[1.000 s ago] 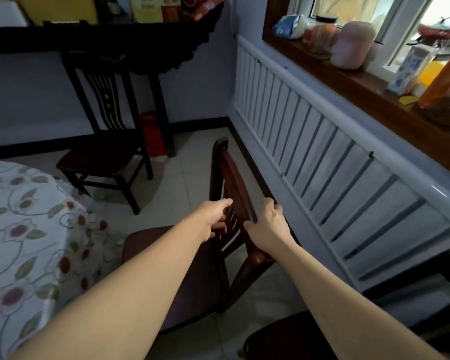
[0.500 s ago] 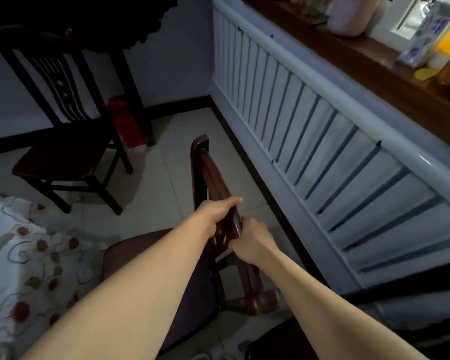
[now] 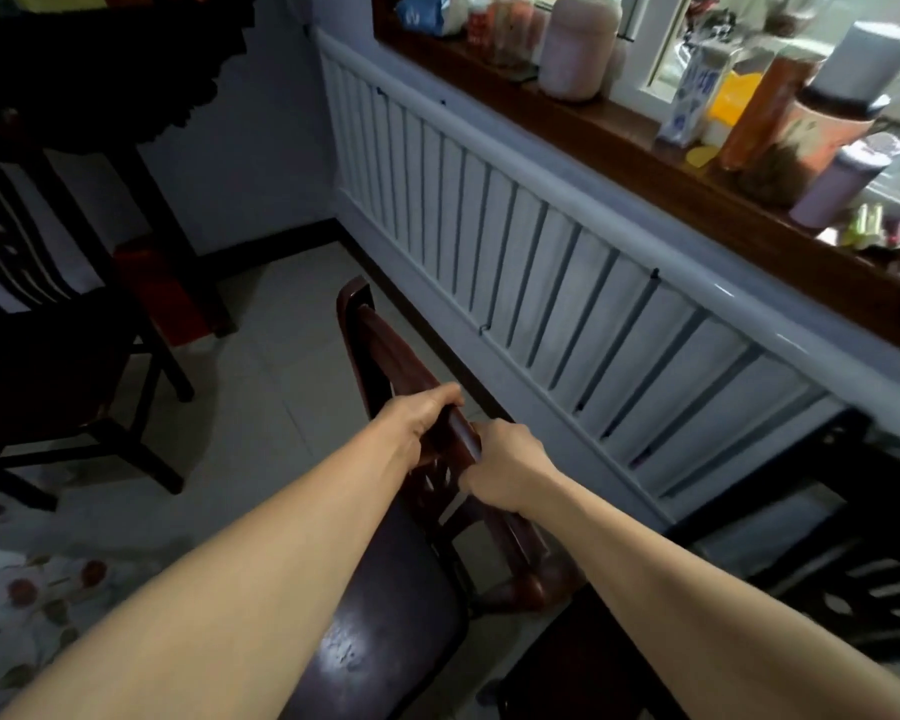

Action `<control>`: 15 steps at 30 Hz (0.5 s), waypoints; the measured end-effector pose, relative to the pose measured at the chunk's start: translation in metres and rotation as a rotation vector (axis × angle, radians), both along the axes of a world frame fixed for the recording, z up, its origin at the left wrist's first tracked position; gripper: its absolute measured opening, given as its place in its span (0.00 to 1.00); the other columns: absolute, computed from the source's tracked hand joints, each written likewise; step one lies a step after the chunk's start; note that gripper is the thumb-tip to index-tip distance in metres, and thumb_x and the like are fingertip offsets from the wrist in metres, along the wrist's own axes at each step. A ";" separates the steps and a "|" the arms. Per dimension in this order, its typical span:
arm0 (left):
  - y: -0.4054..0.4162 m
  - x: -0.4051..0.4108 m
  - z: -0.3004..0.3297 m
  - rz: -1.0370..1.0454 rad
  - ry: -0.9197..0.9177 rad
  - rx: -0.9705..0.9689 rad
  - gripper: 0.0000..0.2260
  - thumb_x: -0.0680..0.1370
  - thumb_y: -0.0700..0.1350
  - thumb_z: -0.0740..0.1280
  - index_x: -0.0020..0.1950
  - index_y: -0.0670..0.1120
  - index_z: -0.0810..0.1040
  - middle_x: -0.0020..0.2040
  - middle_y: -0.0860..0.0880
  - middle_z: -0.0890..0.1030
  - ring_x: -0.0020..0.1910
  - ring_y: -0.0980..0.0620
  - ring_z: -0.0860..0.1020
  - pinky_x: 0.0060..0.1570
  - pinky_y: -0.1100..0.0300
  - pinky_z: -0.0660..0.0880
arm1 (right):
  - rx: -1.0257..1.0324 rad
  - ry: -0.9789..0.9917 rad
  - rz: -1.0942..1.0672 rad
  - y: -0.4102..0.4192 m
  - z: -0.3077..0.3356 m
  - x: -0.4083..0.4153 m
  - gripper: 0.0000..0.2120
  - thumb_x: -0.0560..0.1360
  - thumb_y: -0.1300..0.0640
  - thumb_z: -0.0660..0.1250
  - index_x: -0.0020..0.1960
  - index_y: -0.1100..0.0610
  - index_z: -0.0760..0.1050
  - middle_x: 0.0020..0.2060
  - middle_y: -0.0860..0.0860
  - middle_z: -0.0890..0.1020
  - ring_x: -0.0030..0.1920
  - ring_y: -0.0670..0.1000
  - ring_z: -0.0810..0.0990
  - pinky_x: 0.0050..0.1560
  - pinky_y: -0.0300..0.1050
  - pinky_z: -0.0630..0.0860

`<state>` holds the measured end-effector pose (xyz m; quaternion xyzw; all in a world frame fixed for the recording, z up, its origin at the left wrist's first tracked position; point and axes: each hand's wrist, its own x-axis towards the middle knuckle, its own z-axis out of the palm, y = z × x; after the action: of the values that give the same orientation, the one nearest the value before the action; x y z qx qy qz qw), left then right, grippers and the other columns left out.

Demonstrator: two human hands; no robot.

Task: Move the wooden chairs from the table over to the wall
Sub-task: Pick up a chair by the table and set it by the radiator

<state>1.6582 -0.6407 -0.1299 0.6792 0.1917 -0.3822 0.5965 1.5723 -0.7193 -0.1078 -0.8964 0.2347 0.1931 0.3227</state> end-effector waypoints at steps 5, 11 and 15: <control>-0.041 -0.004 0.013 -0.020 -0.002 -0.088 0.08 0.70 0.42 0.71 0.34 0.41 0.75 0.33 0.43 0.76 0.32 0.46 0.76 0.44 0.50 0.79 | -0.058 -0.021 -0.003 -0.039 0.020 -0.007 0.14 0.68 0.60 0.66 0.53 0.56 0.76 0.42 0.54 0.79 0.44 0.56 0.80 0.35 0.43 0.74; -0.123 -0.008 0.013 -0.047 -0.008 -0.125 0.09 0.69 0.43 0.73 0.36 0.40 0.76 0.34 0.42 0.77 0.31 0.45 0.77 0.37 0.54 0.78 | -0.141 -0.035 -0.033 -0.116 0.029 -0.018 0.18 0.68 0.59 0.67 0.58 0.54 0.75 0.42 0.53 0.79 0.44 0.56 0.80 0.41 0.45 0.78; -0.186 -0.007 0.009 -0.100 -0.013 -0.120 0.13 0.68 0.46 0.74 0.46 0.39 0.78 0.37 0.42 0.78 0.35 0.45 0.78 0.39 0.54 0.79 | -0.129 -0.054 -0.077 -0.178 0.027 -0.022 0.20 0.68 0.60 0.67 0.60 0.51 0.75 0.42 0.52 0.79 0.41 0.53 0.80 0.38 0.43 0.77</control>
<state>1.6515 -0.8271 -0.1207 0.6536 0.1304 -0.4177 0.6175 1.5499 -0.8972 -0.0804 -0.9105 0.2718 0.1407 0.2779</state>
